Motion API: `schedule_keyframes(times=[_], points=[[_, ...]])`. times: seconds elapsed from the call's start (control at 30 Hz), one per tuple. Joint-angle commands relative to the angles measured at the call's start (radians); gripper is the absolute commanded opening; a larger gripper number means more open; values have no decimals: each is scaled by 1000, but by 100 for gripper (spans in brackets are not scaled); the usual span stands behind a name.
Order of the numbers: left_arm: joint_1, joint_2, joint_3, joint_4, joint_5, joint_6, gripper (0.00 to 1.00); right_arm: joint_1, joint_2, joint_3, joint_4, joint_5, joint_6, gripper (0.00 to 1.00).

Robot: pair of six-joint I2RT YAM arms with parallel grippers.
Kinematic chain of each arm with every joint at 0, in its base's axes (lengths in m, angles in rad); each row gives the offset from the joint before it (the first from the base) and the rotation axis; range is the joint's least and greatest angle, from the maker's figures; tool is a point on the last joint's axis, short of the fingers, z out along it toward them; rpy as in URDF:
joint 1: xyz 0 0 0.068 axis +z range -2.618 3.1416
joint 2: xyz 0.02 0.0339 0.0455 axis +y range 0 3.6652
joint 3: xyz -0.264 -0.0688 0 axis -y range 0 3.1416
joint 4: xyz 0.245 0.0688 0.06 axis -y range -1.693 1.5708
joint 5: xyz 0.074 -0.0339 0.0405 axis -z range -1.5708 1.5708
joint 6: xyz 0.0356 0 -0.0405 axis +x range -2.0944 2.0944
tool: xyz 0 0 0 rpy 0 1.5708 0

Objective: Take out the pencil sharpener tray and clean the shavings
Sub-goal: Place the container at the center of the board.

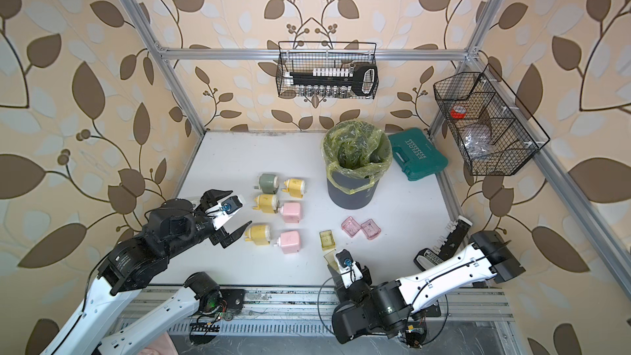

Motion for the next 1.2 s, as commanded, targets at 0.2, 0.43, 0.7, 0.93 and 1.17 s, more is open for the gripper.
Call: schedule_keyframes(times=[0.2, 0.43, 0.7, 0.93, 1.17], points=[[-2, -22, 12, -31, 37, -61, 99, 182, 306, 18, -397, 151, 844, 0], [-2, -71, -13, 3, 51, -179, 99, 270, 291, -140, -263, 148, 982, 0], [-1, -93, -13, -6, 51, -248, 99, 127, -99, -354, 358, 78, 103, 0], [-1, -114, 5, -46, 73, -266, 99, 34, -21, -402, 602, 108, -158, 0], [-1, -132, 11, -81, 87, -289, 99, 99, 659, -100, 54, 247, 620, 0]])
